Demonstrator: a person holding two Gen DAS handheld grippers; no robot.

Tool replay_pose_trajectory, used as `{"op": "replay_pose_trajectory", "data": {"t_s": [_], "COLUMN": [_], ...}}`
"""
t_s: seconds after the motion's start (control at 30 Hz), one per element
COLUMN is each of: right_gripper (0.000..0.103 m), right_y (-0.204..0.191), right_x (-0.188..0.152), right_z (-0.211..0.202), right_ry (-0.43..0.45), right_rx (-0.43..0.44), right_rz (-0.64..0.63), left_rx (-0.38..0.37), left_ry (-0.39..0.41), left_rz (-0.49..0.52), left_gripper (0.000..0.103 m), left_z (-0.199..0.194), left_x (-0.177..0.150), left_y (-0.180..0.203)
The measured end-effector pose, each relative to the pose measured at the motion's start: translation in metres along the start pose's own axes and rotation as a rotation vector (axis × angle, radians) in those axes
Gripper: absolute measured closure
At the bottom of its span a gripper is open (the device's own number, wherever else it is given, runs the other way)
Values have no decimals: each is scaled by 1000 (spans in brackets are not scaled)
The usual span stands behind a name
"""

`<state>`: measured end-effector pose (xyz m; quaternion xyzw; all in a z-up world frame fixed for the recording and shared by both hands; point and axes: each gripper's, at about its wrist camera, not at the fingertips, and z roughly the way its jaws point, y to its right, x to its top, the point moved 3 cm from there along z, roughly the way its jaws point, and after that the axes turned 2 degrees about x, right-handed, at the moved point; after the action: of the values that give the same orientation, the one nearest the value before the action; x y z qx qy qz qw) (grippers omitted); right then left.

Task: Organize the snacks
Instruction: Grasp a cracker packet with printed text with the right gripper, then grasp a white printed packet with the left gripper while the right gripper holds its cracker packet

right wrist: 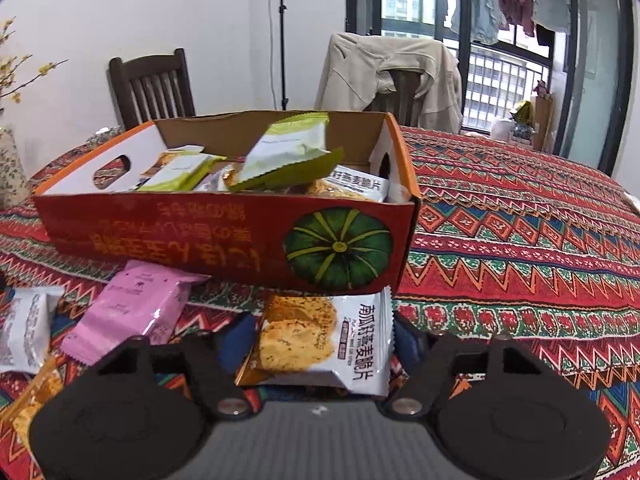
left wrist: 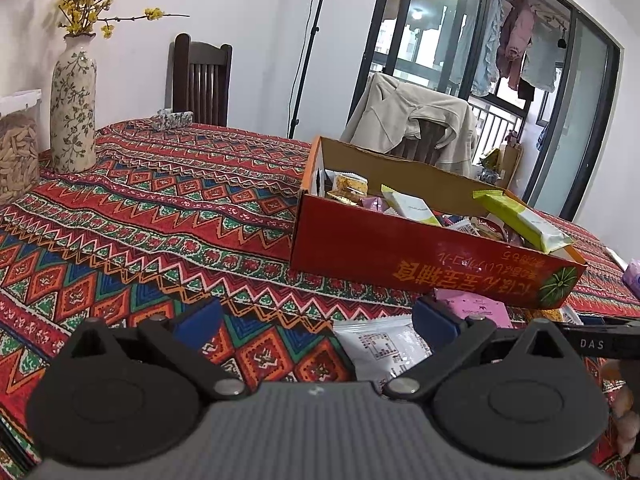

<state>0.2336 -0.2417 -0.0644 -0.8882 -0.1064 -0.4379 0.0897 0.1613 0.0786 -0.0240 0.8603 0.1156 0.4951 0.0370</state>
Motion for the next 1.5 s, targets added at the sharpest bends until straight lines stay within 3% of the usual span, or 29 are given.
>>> {"op": "replay_pose_trajectory", "data": {"t_s": [0.2,0.57,0.97,1.5], "right_gripper": [53,54,53,53], "right_y": [-8,-2,4,9], "right_x": [-6,-23,-27,-28], "right_z": [-15,-66,-70,-73], "right_ry": [22,165,198,217], "right_rx": [-6,-23,15,31], "right_rz": [-33,-1,46,69], "left_rx": [6,20,75,104], "left_ry": [-7,-27,-68,-158], "left_rz": [-4,-1,32,139], "left_gripper": [0,0,0,0], "left_z": [1,5,7,14], "left_x": [-1,-1,0,-6], "left_y": [-1,-1,3,47]}}
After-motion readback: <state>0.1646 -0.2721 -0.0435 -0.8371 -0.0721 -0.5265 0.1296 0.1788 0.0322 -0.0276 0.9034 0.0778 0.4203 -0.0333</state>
